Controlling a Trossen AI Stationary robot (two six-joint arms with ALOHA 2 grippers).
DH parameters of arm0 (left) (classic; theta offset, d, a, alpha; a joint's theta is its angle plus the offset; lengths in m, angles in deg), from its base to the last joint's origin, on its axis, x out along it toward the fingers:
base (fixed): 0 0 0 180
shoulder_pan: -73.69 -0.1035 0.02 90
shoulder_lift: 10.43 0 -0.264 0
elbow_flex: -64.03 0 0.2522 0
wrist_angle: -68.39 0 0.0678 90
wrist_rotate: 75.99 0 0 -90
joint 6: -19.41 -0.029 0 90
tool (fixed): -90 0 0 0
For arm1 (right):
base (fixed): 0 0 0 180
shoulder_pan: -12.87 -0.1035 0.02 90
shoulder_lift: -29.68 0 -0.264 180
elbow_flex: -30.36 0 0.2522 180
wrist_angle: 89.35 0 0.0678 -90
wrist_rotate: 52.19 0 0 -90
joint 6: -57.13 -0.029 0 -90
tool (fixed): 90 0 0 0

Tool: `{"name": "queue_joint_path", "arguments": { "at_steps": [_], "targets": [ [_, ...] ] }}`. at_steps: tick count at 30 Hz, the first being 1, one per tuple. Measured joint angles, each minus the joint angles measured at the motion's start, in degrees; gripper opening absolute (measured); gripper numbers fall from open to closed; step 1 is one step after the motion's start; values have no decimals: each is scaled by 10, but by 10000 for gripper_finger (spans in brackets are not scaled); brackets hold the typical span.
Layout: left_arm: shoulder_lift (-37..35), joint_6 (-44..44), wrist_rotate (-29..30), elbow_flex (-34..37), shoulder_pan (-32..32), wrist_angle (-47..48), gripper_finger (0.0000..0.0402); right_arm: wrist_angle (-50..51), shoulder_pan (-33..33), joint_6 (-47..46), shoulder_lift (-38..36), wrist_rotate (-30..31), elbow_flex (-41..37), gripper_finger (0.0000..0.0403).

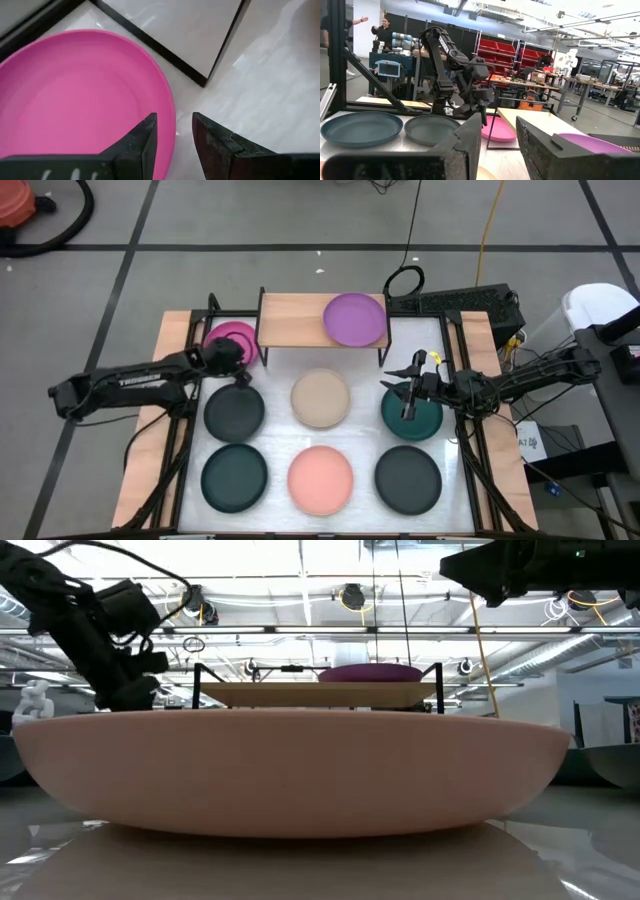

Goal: Place and stack plates onto a shelf
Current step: Stack the pink plate on top of the purple plate on the shelf

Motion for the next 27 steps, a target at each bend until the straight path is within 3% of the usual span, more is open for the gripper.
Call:
{"name": "queue_joint_path", "arguments": {
  "at_steps": [13,19,27],
  "targets": [
    [111,5,1,0,0,-11,129,4,0,1,0,0,0,105],
    [139,6,33,0,0,-25,125,4,0,1,0,0,0,105],
    [143,1,47,-1,0,-42,34,4,0,0,0,-1,0,105]
  ]
}}
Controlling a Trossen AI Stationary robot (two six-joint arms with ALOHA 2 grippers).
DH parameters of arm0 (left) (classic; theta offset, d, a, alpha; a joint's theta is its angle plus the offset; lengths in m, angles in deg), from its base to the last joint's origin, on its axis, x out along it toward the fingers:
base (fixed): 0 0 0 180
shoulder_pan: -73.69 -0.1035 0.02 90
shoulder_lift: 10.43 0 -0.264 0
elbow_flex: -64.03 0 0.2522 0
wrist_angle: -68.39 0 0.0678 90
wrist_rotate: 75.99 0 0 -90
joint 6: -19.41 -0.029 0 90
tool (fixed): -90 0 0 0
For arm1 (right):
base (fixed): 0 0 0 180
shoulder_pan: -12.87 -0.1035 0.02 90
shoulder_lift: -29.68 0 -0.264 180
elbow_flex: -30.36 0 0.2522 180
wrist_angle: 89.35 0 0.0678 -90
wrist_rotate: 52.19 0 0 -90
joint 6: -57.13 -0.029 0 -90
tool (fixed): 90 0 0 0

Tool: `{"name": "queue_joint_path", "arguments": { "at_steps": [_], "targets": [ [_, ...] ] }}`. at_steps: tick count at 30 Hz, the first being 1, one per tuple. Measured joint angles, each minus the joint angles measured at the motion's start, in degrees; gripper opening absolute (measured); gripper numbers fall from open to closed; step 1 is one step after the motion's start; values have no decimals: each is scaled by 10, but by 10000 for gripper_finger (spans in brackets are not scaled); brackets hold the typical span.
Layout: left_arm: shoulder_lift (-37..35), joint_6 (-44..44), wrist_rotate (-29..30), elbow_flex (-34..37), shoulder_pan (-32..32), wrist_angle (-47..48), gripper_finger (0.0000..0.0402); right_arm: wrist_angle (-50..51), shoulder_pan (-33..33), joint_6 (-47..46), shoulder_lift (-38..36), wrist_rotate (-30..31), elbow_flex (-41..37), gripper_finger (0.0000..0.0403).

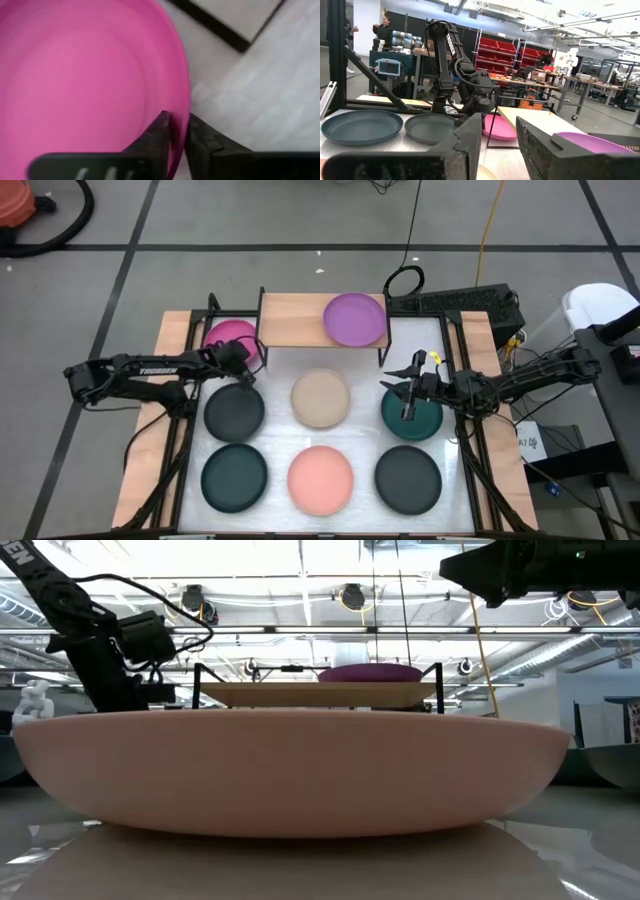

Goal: Place and stack plates onto a shelf
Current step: Stack the pink plate on top of the purple plate on the shelf

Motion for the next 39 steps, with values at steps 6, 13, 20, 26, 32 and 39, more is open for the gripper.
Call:
{"name": "queue_joint_path", "arguments": {
  "at_steps": [6,13,20,26,32,39],
  "targets": [
    [-23,13,16,-3,0,-41,13,0,0,-6,0,0,0,105],
    [-68,28,104,-87,-1,22,11,0,0,-11,0,0,0,105],
    [-79,-58,150,-218,0,51,11,0,0,-13,0,0,0,105],
    [-57,-133,142,-333,12,39,11,4,0,-14,-6,97,0,105],
    [33,-185,96,-448,54,37,11,21,-4,-9,-42,163,0,105],
    [175,-254,44,-579,111,41,11,50,-19,0,-88,165,0,105]
  ]
}}
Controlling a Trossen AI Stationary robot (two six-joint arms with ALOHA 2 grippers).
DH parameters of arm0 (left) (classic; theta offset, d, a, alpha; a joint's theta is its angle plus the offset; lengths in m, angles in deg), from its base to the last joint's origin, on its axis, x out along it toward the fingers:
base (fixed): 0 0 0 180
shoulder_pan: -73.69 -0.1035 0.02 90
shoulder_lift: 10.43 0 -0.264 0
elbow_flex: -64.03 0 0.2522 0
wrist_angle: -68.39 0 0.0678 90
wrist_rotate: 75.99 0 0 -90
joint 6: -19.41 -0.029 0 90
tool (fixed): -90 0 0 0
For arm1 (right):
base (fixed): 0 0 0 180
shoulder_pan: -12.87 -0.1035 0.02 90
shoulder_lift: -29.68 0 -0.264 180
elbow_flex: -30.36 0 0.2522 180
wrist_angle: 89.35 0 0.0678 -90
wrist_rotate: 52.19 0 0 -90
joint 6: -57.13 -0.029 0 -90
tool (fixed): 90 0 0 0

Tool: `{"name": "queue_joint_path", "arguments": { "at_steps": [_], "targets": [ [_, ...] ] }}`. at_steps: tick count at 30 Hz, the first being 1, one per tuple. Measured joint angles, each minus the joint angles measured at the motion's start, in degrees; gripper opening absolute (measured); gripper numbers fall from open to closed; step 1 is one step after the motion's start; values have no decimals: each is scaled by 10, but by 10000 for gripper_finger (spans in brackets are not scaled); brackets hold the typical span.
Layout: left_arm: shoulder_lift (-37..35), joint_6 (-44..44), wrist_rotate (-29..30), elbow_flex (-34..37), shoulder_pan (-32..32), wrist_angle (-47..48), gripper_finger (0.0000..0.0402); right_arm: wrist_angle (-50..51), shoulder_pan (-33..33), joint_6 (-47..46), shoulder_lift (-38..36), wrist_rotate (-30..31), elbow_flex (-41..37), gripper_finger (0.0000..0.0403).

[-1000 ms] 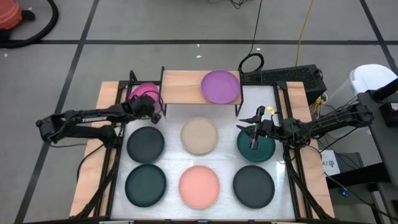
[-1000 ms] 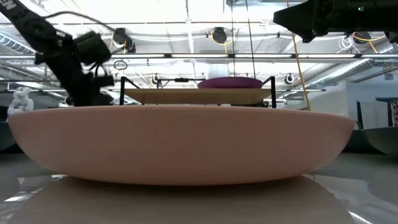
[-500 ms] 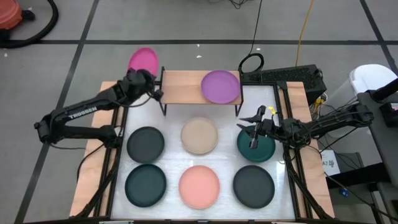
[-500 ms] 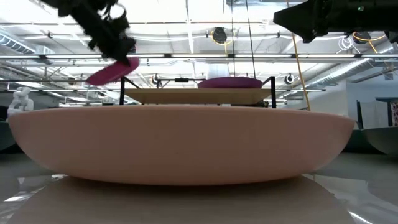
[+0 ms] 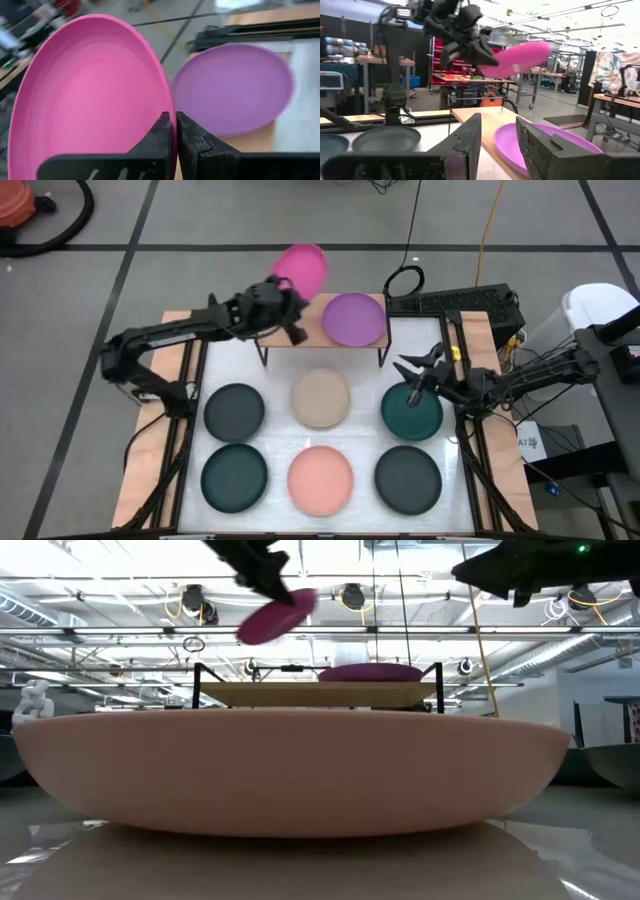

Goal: Place and stack plates onto a shelf
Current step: Stack the pink plate on top of the purple plate on the shelf

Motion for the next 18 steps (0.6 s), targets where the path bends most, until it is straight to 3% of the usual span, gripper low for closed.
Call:
{"name": "queue_joint_path", "arguments": {
  "at_steps": [6,15,18],
  "targets": [
    [106,-56,-68,-83,29,-8,11,25,-10,0,-21,0,0,105],
    [213,-107,-96,-136,40,-20,11,27,-20,6,-23,0,0,105],
    [228,-107,-97,-139,40,-22,32,27,-20,6,-23,0,0,105]
  ]
}}
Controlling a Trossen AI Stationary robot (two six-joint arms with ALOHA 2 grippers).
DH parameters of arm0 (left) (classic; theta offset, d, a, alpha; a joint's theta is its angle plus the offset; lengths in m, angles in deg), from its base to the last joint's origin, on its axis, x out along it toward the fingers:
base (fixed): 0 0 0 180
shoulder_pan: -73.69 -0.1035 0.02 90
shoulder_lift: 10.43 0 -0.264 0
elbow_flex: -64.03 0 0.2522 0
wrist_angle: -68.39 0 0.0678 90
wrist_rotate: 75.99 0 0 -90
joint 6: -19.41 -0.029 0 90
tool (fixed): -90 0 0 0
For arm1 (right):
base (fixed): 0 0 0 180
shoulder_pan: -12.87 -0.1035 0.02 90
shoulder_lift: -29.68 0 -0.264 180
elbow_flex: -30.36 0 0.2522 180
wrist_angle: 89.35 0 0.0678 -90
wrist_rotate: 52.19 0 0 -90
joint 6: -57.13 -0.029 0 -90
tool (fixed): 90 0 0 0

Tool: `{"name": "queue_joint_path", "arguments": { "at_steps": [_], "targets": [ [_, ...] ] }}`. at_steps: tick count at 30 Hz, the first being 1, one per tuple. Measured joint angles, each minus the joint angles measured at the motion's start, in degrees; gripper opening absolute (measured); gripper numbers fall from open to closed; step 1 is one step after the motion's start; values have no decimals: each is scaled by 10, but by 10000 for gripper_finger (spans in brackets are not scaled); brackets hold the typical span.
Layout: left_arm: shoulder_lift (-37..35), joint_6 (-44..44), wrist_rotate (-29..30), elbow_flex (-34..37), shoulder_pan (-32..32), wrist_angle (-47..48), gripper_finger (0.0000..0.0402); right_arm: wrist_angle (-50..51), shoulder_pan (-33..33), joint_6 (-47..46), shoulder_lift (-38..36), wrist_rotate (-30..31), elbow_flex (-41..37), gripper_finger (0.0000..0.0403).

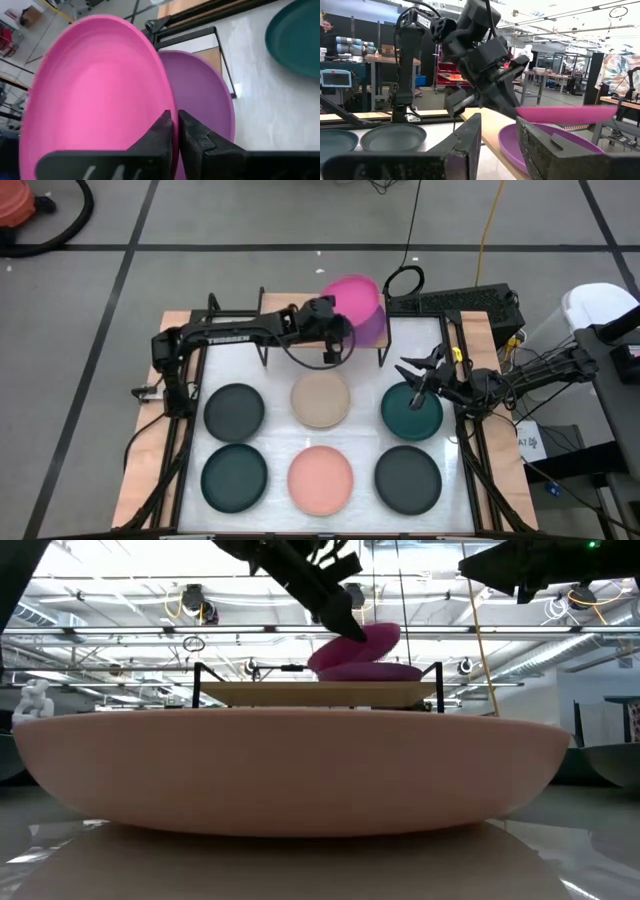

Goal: Place and stack plates onto a shelf
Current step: Stack the pink plate on top of the purple plate on the shelf, then stack the right dark green plate on top of the pink plate on the shelf

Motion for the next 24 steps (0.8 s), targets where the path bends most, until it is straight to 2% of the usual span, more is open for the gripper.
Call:
{"name": "queue_joint_path", "arguments": {
  "at_steps": [6,24],
  "targets": [
    [-2,4,-25,-2,0,-6,68,1,0,2,0,0,0,105],
    [-2,13,-44,-2,26,-8,74,2,0,5,0,0,0,105]
  ]
}}
